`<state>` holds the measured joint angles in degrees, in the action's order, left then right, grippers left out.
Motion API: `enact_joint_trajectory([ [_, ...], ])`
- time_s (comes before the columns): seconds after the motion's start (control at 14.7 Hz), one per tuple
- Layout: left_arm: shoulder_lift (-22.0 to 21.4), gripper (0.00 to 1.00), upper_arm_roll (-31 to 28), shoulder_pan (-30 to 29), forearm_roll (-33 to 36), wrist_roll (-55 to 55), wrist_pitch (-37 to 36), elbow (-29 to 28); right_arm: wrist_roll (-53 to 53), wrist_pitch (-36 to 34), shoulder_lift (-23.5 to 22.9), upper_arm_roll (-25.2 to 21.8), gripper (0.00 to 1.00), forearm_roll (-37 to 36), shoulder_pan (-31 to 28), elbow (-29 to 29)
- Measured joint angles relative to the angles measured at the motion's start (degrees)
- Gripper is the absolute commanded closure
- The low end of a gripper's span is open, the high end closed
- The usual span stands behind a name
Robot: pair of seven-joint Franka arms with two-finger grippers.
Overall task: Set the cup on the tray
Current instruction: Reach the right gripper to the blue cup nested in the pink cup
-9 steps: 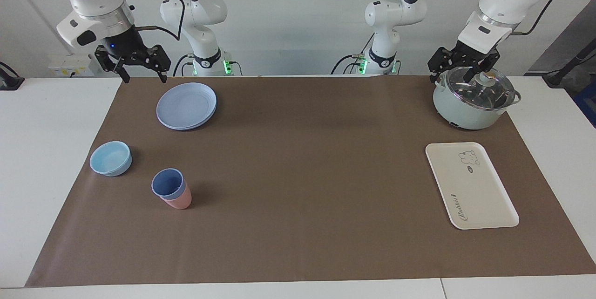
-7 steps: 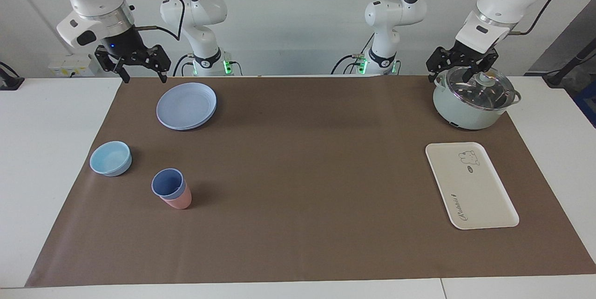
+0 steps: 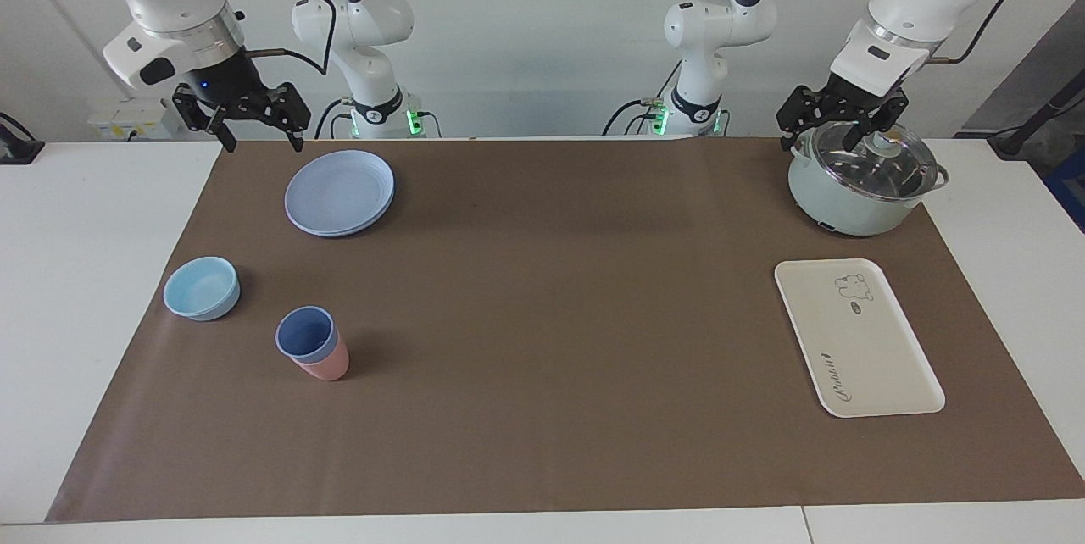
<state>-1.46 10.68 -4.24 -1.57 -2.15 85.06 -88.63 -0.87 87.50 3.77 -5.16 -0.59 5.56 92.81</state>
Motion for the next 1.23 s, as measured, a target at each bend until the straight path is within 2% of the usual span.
enact_joint_trajectory([
  [0.27, 0.00, 0.00, -0.19, -0.04, 0.00, 0.00, 0.71, -0.06, 15.30, 8.23, 0.80, -0.21, 0.00, 0.00, -1.97, 4.39],
  [0.68, 0.00, 0.00, -0.24, -0.06, 0.00, 0.00, 2.28, -0.09, 45.19, 24.75, 1.87, -0.93, 0.00, 7.68, -12.20, 15.91],
  [0.95, 0.00, 0.00, -0.29, -0.08, 0.00, 0.00, 3.11, -0.21, 60.14, 32.60, -0.21, -0.96, 0.00, 18.19, -14.70, 20.49],
  [1.23, 0.00, 0.00, -0.31, -0.09, 0.00, 0.00, 3.41, -0.21, 81.89, 38.02, -8.24, -1.00, 0.00, 37.08, -17.43, 21.77],
])
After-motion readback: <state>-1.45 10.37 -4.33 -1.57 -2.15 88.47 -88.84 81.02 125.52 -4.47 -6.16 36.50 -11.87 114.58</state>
